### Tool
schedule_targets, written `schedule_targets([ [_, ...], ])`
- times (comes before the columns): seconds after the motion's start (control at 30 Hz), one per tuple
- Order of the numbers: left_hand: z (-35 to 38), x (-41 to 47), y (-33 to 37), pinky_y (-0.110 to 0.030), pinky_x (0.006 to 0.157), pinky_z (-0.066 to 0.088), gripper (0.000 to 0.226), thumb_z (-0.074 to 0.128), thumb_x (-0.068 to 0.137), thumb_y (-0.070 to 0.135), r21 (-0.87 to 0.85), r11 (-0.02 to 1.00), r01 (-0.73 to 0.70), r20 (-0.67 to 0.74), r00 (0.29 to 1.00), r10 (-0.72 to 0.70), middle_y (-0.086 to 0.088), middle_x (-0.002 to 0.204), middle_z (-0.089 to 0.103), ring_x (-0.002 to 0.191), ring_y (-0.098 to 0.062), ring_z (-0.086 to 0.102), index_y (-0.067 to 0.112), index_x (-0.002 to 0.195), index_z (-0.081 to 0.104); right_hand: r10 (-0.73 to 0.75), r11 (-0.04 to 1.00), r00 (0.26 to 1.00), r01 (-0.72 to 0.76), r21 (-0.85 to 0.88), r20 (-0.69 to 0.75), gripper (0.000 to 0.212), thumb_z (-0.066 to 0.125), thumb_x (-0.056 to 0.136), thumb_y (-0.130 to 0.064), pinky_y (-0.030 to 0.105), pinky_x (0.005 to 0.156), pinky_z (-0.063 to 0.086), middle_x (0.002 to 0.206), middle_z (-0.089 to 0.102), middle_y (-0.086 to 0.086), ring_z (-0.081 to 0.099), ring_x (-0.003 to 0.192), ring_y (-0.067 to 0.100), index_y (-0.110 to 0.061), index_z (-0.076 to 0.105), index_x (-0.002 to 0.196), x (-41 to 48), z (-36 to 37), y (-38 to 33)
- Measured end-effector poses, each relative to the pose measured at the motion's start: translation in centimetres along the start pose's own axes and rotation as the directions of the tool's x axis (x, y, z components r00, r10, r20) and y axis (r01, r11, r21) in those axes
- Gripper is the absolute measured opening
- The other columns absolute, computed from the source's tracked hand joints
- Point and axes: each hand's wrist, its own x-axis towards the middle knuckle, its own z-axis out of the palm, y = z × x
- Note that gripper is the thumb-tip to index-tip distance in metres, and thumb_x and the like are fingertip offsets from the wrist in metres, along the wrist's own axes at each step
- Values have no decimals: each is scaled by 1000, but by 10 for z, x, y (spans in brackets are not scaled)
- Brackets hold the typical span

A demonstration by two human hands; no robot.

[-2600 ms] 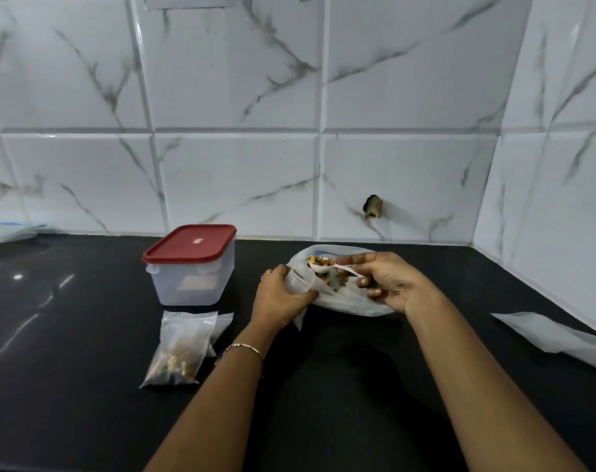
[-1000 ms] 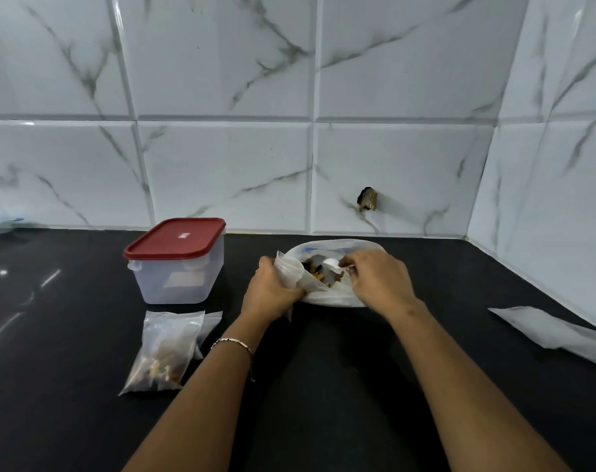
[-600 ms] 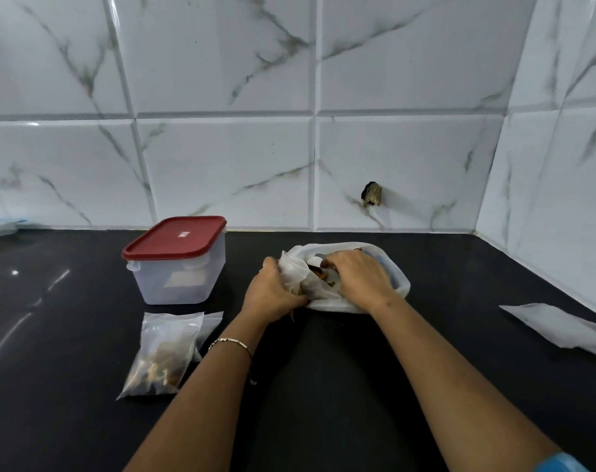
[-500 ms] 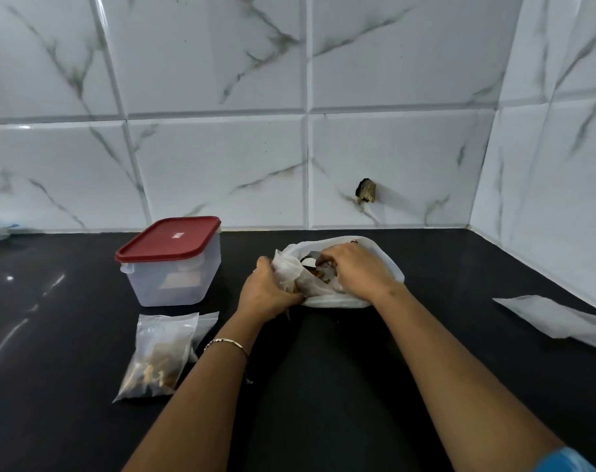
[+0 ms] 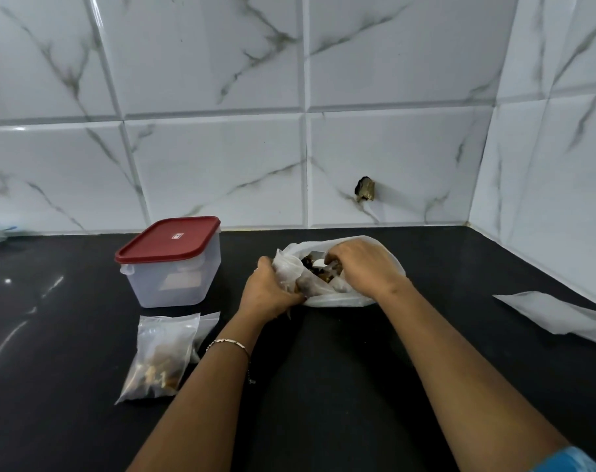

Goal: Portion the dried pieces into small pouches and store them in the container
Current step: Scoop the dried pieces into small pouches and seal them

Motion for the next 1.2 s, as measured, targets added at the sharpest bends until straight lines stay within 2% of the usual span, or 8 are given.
schedule_targets([
  [0.2, 2, 0, 1, -26, 74, 46, 60, 85, 67, 22, 6, 1000, -15, -6, 1000, 15, 3, 99, 53, 90, -14, 54, 13, 108, 41, 122, 952, 974, -170, 254, 192, 33, 49, 94, -4, 32, 81, 52, 106, 70, -4, 62, 90, 11, -27, 72, 101, 6, -16, 17],
  [0.4, 4, 1, -1, -31, 79, 50, 61, 85, 66, 24, 4, 1000, -5, -10, 1000, 5, -1, 107, 54, 97, -18, 56, 14, 108, 41, 243, 934, 952, -282, 218, 187, 36, 49, 88, 0, 34, 78, 53, 106, 69, 2, 65, 90, 18, -25, 72, 99, 4, -14, 13],
  [0.57, 6, 1, -2, -31, 79, 50, 60, 84, 67, 24, -13, 1000, -6, -21, 1000, 6, -1, 106, 55, 99, -19, 57, 13, 108, 42, 383, 682, 847, -529, 505, 370, 40, 43, 83, 10, 24, 45, 32, 76, 72, 8, 45, 51, 13, -9, 76, 94, 4, -21, 14],
  [0.73, 3, -1, 0, -24, 75, 45, 61, 85, 68, 20, -62, 998, -11, 6, 1000, 11, 5, 103, 50, 96, -13, 52, 16, 108, 40, 399, 375, 756, -651, 660, 519, 28, 45, 89, 5, 19, 39, 24, 76, 68, 15, 34, 48, 11, -3, 71, 96, 1, -18, 10],
  [0.9, 1, -3, 1, -19, 71, 42, 59, 84, 69, 17, -87, 996, -13, 5, 1000, 14, 7, 103, 50, 94, -10, 51, 17, 108, 40, 366, 288, 707, -705, 648, 606, 23, 50, 88, 1, 16, 34, 20, 67, 58, 8, 31, 43, 6, -3, 71, 99, -4, -16, 14],
  [1.0, 2, -3, 2, -14, 64, 40, 57, 84, 70, 16, -104, 994, -23, 1, 1000, 23, 8, 99, 49, 89, -8, 50, 17, 107, 41, 377, 335, 721, -692, 640, 582, 32, 45, 87, 6, 17, 33, 21, 66, 59, 8, 32, 40, 6, -4, 72, 101, -3, -15, 16],
  [1.13, 3, -3, 2, -13, 60, 40, 54, 84, 70, 18, -138, 990, -33, -27, 999, 30, 11, 91, 50, 81, -3, 50, 17, 104, 42, 401, 642, 823, -565, 518, 402, 40, 46, 85, 11, 20, 40, 30, 73, 63, 0, 41, 43, 8, -13, 74, 100, 1, -17, 9],
  [1.2, 3, -4, 2, -13, 60, 39, 53, 84, 71, 19, -147, 988, -37, -42, 999, 31, 10, 93, 51, 84, -6, 51, 17, 104, 43, 388, 671, 838, -543, 506, 384, 39, 46, 84, 10, 19, 40, 30, 73, 64, -1, 40, 44, 8, -14, 74, 99, 2, -17, 8],
])
